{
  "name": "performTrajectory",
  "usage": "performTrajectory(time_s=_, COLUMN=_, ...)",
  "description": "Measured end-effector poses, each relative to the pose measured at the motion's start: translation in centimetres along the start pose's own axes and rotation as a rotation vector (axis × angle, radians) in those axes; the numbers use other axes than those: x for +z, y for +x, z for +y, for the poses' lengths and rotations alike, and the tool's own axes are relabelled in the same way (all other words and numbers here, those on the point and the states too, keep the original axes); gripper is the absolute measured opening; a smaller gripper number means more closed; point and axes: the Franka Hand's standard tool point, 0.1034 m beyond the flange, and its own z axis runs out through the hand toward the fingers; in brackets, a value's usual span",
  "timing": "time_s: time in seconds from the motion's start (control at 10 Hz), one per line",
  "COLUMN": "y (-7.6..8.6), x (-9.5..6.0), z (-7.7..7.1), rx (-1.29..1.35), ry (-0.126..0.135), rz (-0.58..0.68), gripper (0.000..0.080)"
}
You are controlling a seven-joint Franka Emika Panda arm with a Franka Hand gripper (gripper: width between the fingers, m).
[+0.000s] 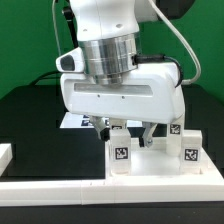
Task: Assemble square table
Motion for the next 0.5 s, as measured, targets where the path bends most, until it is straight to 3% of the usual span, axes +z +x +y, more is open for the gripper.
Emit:
performTrajectory(time_s=0.2, y=0.2, x=0.3, z=0.02, rx=-0.339, ry=-0.015, rz=0.03, gripper=0.0649)
performTrajectory(time_s=0.5, y=0.42, x=0.6, z=0.6, rx=-0.441, ry=-0.014, rz=0.069, gripper=0.0649)
